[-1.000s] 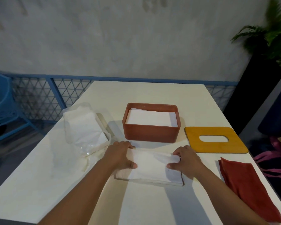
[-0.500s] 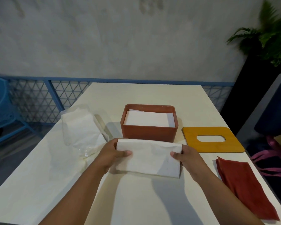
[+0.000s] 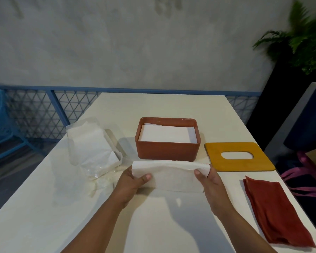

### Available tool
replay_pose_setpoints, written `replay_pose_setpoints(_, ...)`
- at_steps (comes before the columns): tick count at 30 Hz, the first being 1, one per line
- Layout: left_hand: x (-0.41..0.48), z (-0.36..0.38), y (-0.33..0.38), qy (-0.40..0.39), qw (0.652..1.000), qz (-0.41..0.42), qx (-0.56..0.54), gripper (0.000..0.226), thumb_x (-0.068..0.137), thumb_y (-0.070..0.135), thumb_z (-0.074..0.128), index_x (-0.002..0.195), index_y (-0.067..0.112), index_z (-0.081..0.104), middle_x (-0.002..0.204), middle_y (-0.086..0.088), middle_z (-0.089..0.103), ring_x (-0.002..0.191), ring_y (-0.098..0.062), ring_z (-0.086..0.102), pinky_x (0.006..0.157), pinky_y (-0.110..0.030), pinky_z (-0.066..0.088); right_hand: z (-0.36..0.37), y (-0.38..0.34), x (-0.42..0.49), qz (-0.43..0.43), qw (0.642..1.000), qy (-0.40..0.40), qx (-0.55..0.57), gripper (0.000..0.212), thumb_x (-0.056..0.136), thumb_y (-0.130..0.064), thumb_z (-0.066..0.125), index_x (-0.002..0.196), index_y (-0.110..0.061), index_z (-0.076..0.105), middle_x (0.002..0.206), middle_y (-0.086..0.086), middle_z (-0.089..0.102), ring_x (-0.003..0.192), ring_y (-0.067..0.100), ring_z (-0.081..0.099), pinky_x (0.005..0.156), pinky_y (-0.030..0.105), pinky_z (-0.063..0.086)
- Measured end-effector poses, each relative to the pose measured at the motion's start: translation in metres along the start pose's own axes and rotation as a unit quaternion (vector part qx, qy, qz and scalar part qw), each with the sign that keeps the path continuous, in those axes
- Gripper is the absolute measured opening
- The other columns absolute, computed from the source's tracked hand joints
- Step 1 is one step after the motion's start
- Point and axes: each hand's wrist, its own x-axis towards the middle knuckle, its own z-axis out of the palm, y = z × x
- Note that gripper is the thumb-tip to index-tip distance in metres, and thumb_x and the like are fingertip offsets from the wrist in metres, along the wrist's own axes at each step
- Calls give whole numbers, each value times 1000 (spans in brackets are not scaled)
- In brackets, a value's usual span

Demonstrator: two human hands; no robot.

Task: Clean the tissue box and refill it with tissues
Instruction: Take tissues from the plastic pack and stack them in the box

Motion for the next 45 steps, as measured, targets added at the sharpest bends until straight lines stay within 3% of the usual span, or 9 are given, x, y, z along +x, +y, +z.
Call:
replay_pose_setpoints(6, 1, 11, 26, 17, 994, 14, 103, 26, 91, 23, 57, 116, 26, 51, 107, 5, 60, 100, -16, 56, 87, -37, 49, 4, -15, 7, -17, 1000, 17, 15, 13, 94, -17, 49, 106, -21, 53, 102, -2, 65, 85, 3, 68, 66, 19, 57)
replay_pose_setpoints(9, 4, 19, 53, 25, 992, 43, 115, 28, 94, 16, 52, 118, 29, 44, 102, 10, 55, 96, -12, 52, 86, -33, 43, 8, -41, 19, -49, 997, 48, 25, 9, 96, -10, 47, 104, -10, 50, 89, -4, 61, 69, -3, 64, 54, 9, 49)
replay_pose_setpoints(14, 31, 26, 98, 58, 979, 101, 168, 33, 88, 1, 49, 114, 19, 41, 108, -1, 53, 97, -20, 52, 80, -31, 42, 14, -89, 56, -22, 995, 60, -81, 20, 92, -10, 51, 108, -16, 43, 103, 4, 55, 85, 16, 55, 69, 30, 48)
replay_pose_setpoints(18, 70, 31, 123, 112, 953, 124, 254, 56, 85, 3, 58, 133, 17, 33, 110, 2, 46, 98, -19, 49, 77, -29, 43, 21, -116, 88, -10, 987, 54, -151, 49, 86, -1, 56, 128, -18, 36, 107, 3, 50, 87, 21, 54, 55, 24, 44)
replay_pose_setpoints(22, 98, 34, 128, 114, 905, 137, 387, 69, 83, 5, 64, 140, 21, 27, 127, -8, 49, 110, -27, 54, 84, -31, 47, 28, -118, 118, -3, 973, 84, -214, 67, 82, 2, 64, 136, -17, 28, 109, 6, 48, 89, 22, 53, 51, 18, 41)
replay_pose_setpoints(30, 117, 45, 113, 76, 759, 156, 628, 30, 88, 3, 53, 117, 9, 56, 112, -13, 54, 89, -28, 61, 66, -26, 42, 35, -100, 136, -24, 918, 83, -387, 41, 83, 5, 59, 117, -9, 41, 96, 5, 47, 85, 21, 48, 49, 18, 31)
replay_pose_setpoints(37, 124, 46, 106, 62, 712, 137, 686, 33, 88, 1, 47, 119, 7, 56, 115, -14, 52, 101, -30, 58, 80, -33, 47, 37, -91, 140, -30, 872, 84, -482, 31, 85, 0, 58, 113, -8, 48, 98, 8, 55, 81, 21, 48, 65, 27, 39)
replay_pose_setpoints(42, 124, 48, 103, 86, 637, 165, 748, 27, 85, -1, 47, 109, 6, 58, 113, -12, 48, 105, -27, 47, 72, -30, 39, 39, -80, 143, -94, 779, 115, -609, 37, 79, -10, 68, 112, -12, 51, 110, 8, 54, 99, 23, 50, 77, 30, 45)
replay_pose_setpoints(45, 127, 49, 104, 76, 632, 197, 746, 34, 84, -2, 50, 115, 8, 58, 118, -12, 47, 109, -27, 44, 80, -31, 42, 40, -79, 143, -130, 777, 148, -599, 37, 79, -6, 67, 111, -13, 49, 110, 7, 51, 97, 20, 48, 78, 28, 47)
